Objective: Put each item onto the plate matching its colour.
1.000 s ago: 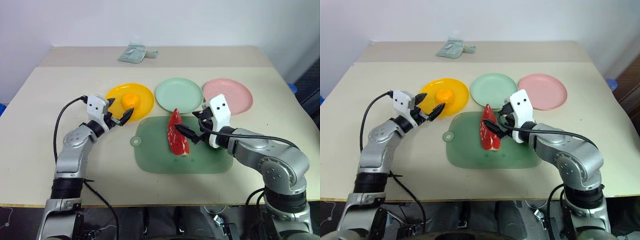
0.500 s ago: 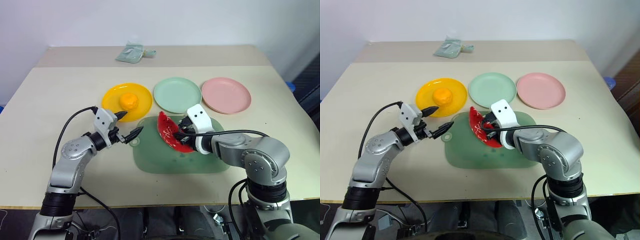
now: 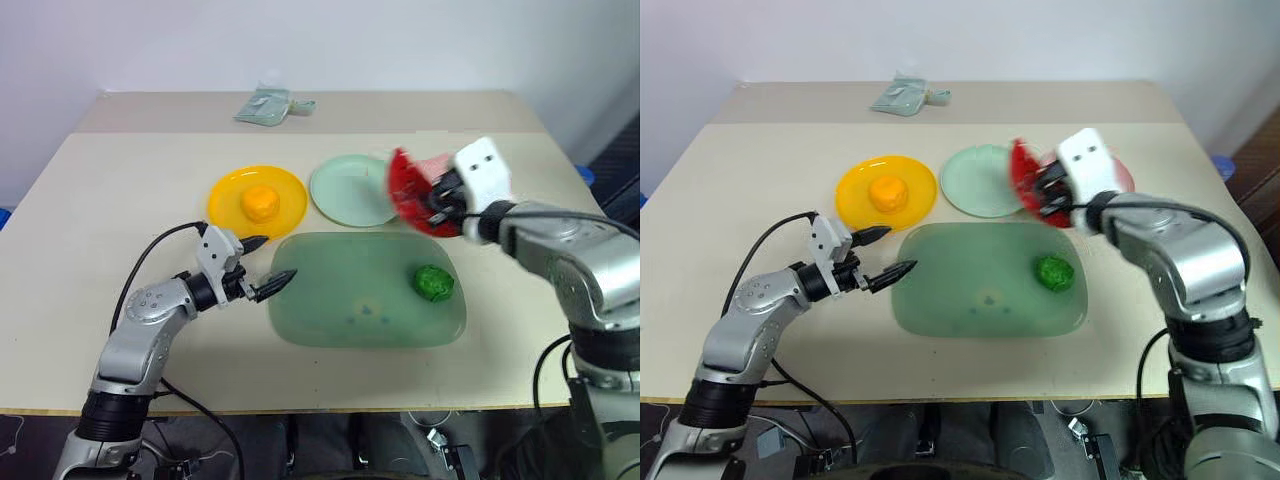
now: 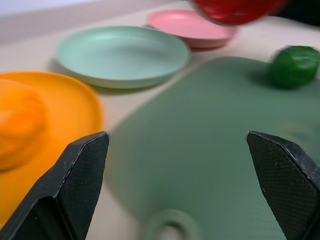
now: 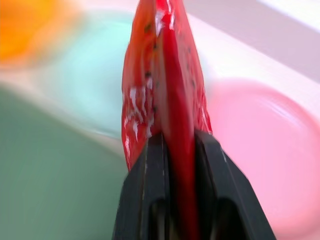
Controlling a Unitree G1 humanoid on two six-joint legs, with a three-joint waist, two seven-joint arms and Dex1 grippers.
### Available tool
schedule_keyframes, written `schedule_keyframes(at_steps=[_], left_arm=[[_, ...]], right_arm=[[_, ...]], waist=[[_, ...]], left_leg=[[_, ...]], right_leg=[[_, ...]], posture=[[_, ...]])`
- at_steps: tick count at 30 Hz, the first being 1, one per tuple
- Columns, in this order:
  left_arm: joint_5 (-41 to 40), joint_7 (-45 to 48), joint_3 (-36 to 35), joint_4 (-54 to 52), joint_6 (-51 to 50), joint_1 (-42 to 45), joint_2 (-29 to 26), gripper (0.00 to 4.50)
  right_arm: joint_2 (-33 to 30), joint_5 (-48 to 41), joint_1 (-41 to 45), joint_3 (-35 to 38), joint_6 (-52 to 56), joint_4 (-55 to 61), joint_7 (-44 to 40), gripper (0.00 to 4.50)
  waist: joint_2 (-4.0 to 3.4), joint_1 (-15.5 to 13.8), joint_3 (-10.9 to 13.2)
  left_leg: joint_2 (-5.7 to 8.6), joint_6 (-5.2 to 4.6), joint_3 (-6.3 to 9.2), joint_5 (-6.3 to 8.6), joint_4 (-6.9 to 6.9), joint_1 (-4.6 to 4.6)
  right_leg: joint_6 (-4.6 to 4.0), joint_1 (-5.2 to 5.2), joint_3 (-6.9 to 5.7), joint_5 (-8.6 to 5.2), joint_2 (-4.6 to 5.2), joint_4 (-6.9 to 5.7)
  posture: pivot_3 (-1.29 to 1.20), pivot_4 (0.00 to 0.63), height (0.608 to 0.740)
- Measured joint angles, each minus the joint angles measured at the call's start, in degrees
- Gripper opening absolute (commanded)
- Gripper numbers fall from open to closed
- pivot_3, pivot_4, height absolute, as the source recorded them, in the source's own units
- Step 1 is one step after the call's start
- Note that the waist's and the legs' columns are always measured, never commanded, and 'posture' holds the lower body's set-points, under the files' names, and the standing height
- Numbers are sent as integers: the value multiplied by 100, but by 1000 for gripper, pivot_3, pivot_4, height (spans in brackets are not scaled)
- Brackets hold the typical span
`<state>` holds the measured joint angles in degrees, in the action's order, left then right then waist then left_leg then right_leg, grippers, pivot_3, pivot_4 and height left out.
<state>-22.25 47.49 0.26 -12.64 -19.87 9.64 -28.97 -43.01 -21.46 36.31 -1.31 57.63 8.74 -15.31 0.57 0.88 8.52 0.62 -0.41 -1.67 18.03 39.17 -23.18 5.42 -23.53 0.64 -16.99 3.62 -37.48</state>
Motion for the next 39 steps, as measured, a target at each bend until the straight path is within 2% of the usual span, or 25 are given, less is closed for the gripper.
schedule_keyframes(at_steps=[4, 6, 8, 10, 15, 20, 22, 24, 25, 30, 38, 39], left_arm=[[-66, 139, 186, -81, -103, -1, -4, 4500], [-81, 144, 255, -166, -109, 0, 18, 4500], [-90, 141, 301, -293, -118, -61, 25, 4500], [-96, 132, 330, -452, -124, -169, 20, 4500], [-99, 11, 334, -678, -252, -393, 8, 4500], [-102, -52, 328, -769, -389, -382, -20, 4500], [-98, -64, 369, -759, -445, -237, 2, 4500], [-96, -67, 391, -749, -458, -103, 11, 4500], [-97, -44, 409, -745, -466, -47, 4, 4500], [-98, 49, 502, -720, -494, 21, -39, 4500], [-98, 87, 572, -717, -515, 163, -37, 4500], [-98, 86, 572, -717, -525, 173, -38, 4500]], right_arm=[[210, 616, 410, -86, -1198, -1894, -176, 103], [303, 820, 736, -108, -1652, -2720, -328, 1143], [373, 1027, 1008, -146, -2173, -3402, -474, 1993], [404, 1194, 1096, -147, -2602, -3692, -533, 2900], [163, 1338, 767, -135, -3190, -2977, -1060, 2900], [-351, 1364, -361, 60, -3106, -1571, -1494, 2900], [-381, 1224, -712, 259, -2919, -1186, -1643, 3451], [-553, 758, -1230, 575, -2638, -509, -2115, 4241], [-690, 435, -1666, 780, -2475, 43, -2439, 4431], [-990, -86, -2804, 1004, -2011, 1487, -2993, 4431], [-764, 0, -3030, 789, -1518, 1551, -2631, 4431], [-678, 38, -3027, 674, -1421, 1472, -2527, 4202]], waist=[[-9, 48, 5], [-11, 35, 6], [-11, 26, 6], [-12, 7, 6], [-13, -22, 7], [-14, -36, 6], [-15, -21, 6], [-20, -27, 5], [-22, -44, 4], [-22, -19, 3], [-22, -26, 3], [-22, -29, 3]], left_leg=[[-2, 4, -7, -3, -4, -1], [-2, 4, -8, -4, -4, -1], [-2, 3, -8, -3, -3, -2], [-2, 3, -8, -3, -3, -4], [-2, 1, -4, -2, 0, -8], [-2, -4, 1, 2, 1, -8], [-2, -12, 0, 6, 2, -8], [-3, -25, 2, 13, -2, -4], [-3, -27, 7, 15, -3, -6], [-4, -38, 6, 21, 0, 10], [-3, -33, 6, 18, 1, 16], [-3, -20, 6, 11, 1, 16]], right_leg=[[0, -7, 5, 0, -9, -3], [0, -6, 5, 0, -9, -4], [0, -6, 5, 0, -9, -3], [1, -6, 5, 0, -8, -2], [1, -5, 4, 1, -6, -1], [1, -1, 2, 1, -4, 2], [1, -1, 3, 1, -4, 1], [1, -1, 1, 1, -5, -2], [1, 0, -2, 0, -6, -1], [1, 19, -1, 1, -5, 4], [1, 23, 0, 0, -5, 4], [1, 23, 0, 0, -4, 4]], posture=[[0, 150, 740], [0, 150, 740], [0, 150, 740], [0, 150, 740], [0, 150, 740], [0, 150, 740], [0, 150, 740], [0, 150, 740], [0, 150, 740], [0, 150, 740], [0, 150, 740], [0, 150, 740]])
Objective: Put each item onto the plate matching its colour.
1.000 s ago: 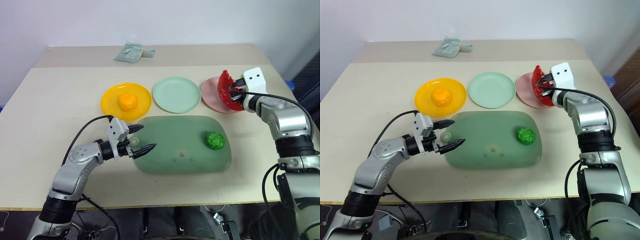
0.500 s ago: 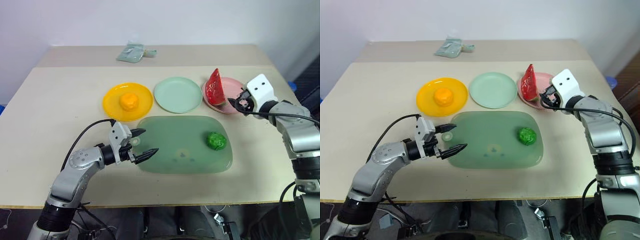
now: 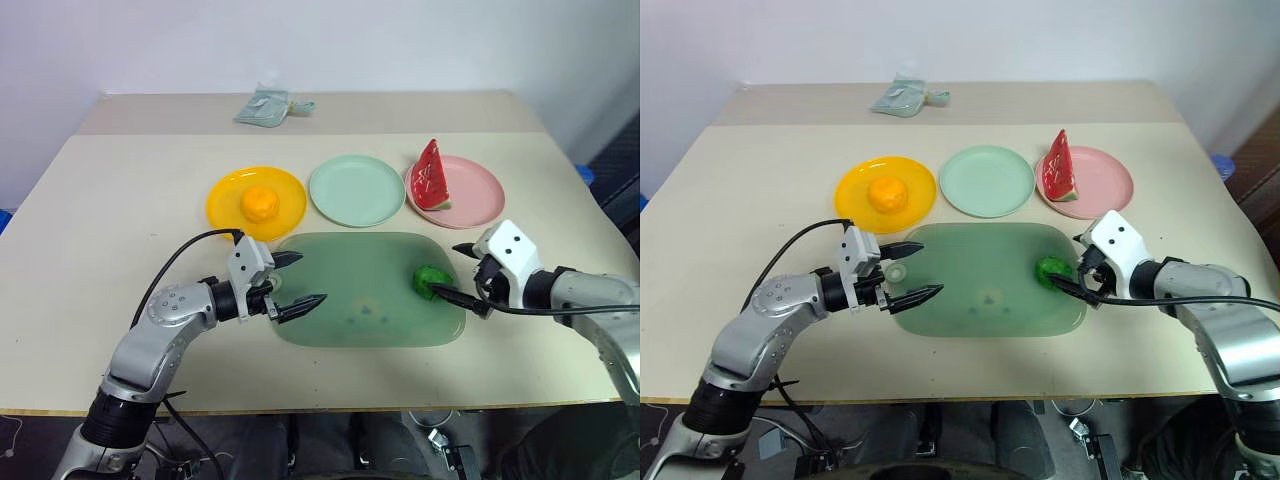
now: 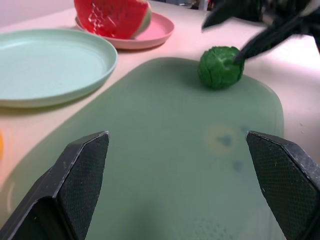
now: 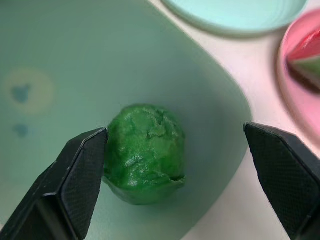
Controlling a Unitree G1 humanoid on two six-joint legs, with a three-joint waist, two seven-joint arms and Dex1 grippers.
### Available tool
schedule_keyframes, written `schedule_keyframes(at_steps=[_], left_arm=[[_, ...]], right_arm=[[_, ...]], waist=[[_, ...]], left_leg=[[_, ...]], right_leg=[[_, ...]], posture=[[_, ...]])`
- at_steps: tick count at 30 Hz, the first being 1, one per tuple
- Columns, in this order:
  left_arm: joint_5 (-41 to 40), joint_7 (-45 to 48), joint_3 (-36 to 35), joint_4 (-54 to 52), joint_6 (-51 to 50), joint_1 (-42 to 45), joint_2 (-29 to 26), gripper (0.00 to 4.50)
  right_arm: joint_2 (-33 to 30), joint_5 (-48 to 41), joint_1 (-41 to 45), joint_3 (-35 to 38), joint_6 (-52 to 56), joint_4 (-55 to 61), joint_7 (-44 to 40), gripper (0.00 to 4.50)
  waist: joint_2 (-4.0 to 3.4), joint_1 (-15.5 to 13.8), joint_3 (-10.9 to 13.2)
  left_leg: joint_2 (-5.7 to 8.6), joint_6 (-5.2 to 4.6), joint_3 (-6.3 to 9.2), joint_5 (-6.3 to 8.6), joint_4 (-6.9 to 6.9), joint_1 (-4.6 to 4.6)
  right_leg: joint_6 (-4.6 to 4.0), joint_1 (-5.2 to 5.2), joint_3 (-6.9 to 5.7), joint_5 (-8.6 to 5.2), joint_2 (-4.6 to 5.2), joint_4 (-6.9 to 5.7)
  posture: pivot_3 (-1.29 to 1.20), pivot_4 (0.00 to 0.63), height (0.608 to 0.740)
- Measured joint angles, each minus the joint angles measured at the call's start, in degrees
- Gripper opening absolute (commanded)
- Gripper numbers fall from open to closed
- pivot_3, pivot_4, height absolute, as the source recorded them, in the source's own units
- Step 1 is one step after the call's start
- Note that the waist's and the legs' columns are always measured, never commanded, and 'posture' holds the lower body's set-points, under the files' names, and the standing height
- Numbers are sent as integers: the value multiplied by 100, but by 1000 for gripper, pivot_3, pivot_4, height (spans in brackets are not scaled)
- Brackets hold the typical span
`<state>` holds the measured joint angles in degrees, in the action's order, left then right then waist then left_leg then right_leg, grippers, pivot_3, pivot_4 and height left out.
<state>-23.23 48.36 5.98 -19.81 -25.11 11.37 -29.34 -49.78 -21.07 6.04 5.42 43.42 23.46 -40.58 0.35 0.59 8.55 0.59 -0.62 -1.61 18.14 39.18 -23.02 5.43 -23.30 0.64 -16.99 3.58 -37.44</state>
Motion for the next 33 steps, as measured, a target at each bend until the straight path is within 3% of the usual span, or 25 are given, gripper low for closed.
schedule_keyframes(at_steps=[2, 4, 6, 10, 14, 20, 25, 29, 33], left_arm=[[0, -1, -2, 0, -50, -2, -6, 4500], [-2, -1, -10, -1, -57, -17, -27, 4500], [-3, -1, -18, -1, -60, -68, -61, 4500], [18, -107, -76, 15, -18, -171, -64, 4500], [67, -527, -441, 220, 236, -152, 124, 4500], [283, -1021, -1022, 683, 751, -373, 155, 4500], [325, -1090, -1024, 661, 929, -738, 203, 4500], [330, -1251, -1105, 482, 957, -1000, 262, 4500], [339, -1395, -1272, 386, 1085, -1259, 279, 4500]], right_arm=[[127, 5, -2, -68, 148, -108, 85, 3639], [157, -13, 4, -69, 245, -106, 87, 2664], [155, -12, 23, -70, 245, -65, 73, 1993], [257, 11, 398, -124, 87, -15, 85, 1988], [1143, 149, 1660, -451, -87, -274, 577, 1988], [2464, 1190, 3602, -1075, -820, -3221, 1675, 1988], [2870, 1466, 4084, -1196, -1664, -4817, 1634, 4377], [2838, 1550, 4072, -1175, -2126, -4970, 1500, 4450], [2326, 1411, 3388, -1052, -2460, -3878, 923, 4450]], waist=[[0, -4, 0], [0, -1, 0], [0, 2, 0], [0, 20, 0], [0, 42, 0], [2, -14, -1], [1, 22, -1], [1, 47, -1], [1, -2, -1]], left_leg=[[0, 7, 0, -4, 0, -1], [0, 5, 0, -3, 0, -1], [0, 2, 0, -1, 0, -1], [0, -1, 0, 0, -1, 1], [-1, 8, -1, -5, -3, 7], [4, 26, -4, -15, -1, -1], [11, 23, -5, -13, 0, -28], [8, 28, -5, -16, 1, -26], [6, 24, -2, -14, 1, -26]], right_leg=[[0, -1, 0, 0, 0, 0], [0, -1, 0, 0, 0, 0], [0, -1, 0, 0, 0, 0], [0, -3, 0, 0, -1, -1], [0, -5, 2, 0, -5, -10], [0, -12, -1, 0, -3, -12], [1, -32, -2, 1, 1, -13], [1, -35, -1, 1, 1, -14], [1, -33, -2, 1, 1, -18]], posture=[[0, 150, 740], [0, 150, 740], [0, 150, 740], [0, 150, 740], [0, 150, 740], [0, 150, 740], [0, 150, 740], [0, 150, 740], [0, 150, 740]])
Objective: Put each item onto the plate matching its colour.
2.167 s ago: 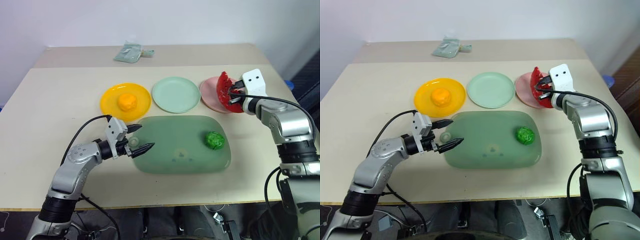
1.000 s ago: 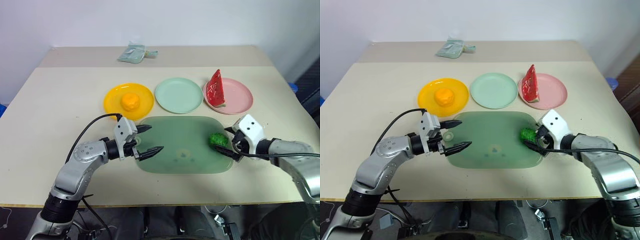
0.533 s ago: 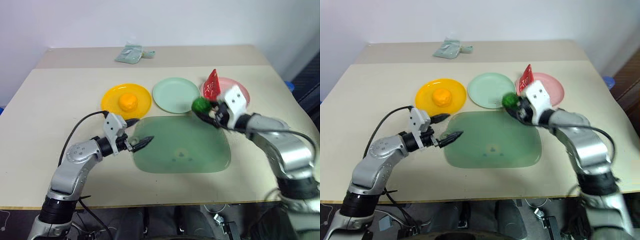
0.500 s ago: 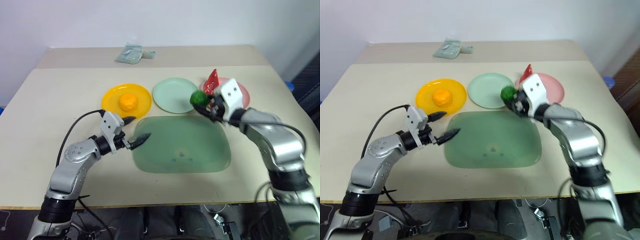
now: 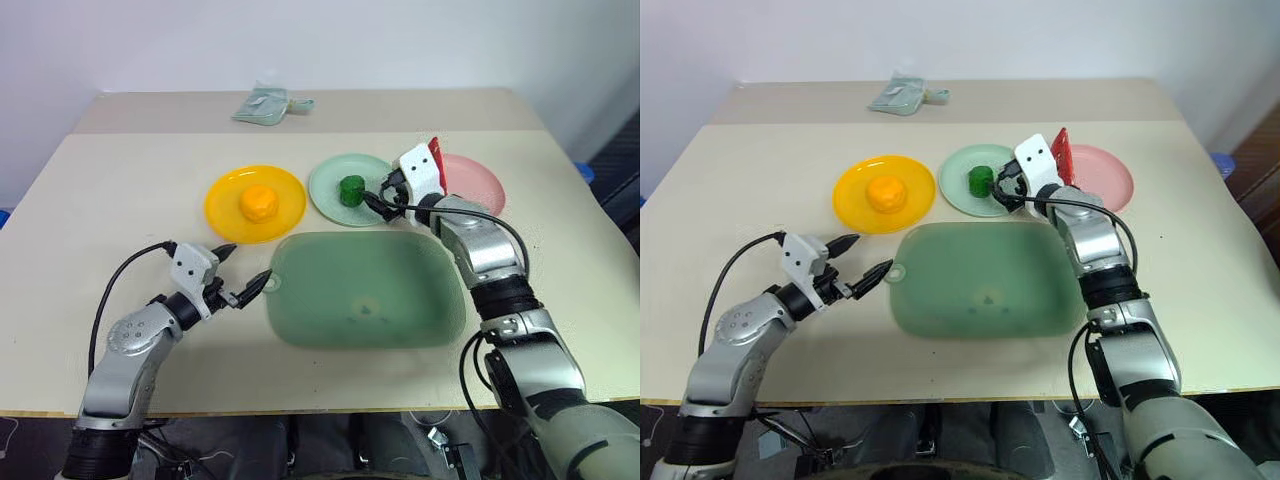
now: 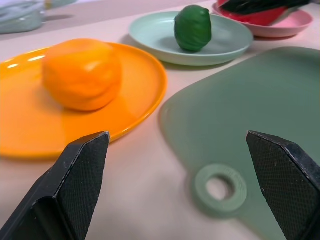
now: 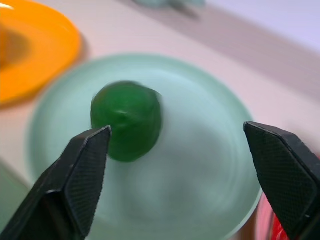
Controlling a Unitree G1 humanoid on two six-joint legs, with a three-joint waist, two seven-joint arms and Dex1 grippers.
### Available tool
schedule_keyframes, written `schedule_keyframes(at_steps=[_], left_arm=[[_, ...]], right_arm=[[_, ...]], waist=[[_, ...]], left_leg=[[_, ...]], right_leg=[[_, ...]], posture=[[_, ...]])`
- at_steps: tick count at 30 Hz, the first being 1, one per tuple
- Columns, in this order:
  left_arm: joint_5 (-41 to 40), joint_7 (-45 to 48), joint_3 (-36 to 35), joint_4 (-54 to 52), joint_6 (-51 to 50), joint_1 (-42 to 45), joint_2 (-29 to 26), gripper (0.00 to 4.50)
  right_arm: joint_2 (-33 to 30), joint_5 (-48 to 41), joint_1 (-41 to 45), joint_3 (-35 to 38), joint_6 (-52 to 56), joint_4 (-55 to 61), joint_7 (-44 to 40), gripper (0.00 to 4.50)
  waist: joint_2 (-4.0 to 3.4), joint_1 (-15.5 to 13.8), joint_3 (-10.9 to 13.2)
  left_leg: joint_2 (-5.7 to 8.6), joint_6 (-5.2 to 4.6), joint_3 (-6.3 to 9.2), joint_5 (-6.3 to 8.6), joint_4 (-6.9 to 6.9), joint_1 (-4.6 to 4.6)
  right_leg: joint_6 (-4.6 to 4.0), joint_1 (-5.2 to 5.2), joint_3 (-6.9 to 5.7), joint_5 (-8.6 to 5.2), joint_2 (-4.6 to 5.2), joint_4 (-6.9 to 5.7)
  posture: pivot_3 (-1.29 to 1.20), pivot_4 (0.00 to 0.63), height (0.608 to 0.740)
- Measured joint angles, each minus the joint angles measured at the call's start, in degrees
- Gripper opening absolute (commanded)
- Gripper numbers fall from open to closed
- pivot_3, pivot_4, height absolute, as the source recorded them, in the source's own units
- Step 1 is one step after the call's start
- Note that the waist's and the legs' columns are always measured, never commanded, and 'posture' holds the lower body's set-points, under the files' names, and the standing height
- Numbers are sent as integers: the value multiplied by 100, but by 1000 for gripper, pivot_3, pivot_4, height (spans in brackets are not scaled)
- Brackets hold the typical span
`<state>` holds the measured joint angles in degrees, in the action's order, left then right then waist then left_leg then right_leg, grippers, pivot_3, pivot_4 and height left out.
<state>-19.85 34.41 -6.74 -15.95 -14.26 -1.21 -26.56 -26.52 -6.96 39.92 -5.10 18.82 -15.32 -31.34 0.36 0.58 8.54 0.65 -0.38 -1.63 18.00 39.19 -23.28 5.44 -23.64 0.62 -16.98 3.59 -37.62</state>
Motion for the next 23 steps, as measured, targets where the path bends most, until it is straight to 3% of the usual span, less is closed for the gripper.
schedule_keyframes(at_steps=[6, 11, 16, 23], left_arm=[[65, -22, -654, 417, 353, -305, -308, 4500], [72, 201, -985, 1043, 694, -344, -555, 4500], [86, 292, -1003, 1319, 890, -257, -609, 4500], [171, 199, -984, 1243, 897, -305, -565, 4500]], right_arm=[[-1428, -1020, -2195, 1217, 460, 1974, -1278, 4450], [-1776, -1613, -3701, 2427, 803, 2584, -1670, 4450], [-1775, -1695, -4084, 2768, 824, 2733, -1663, 4450], [-1750, -1597, -3743, 2556, 623, 2472, -1566, 4450]], waist=[[0, -16, 0], [-1, 43, -1], [-2, 23, -1], [-2, 21, -1]], left_leg=[[-2, -32, 6, 18, -4, 8], [-7, -39, 4, 24, -12, 53], [-8, -41, 2, 28, -25, 93], [-8, -40, 2, 28, -26, 90]], right_leg=[[-1, 19, -4, 0, 3, 19], [-2, 56, 0, -1, 3, 18], [-5, 95, 2, -3, 6, 32], [-5, 92, 2, -2, 6, 35]], posture=[[0, 150, 740], [0, 150, 740], [0, 150, 740], [0, 150, 740]])
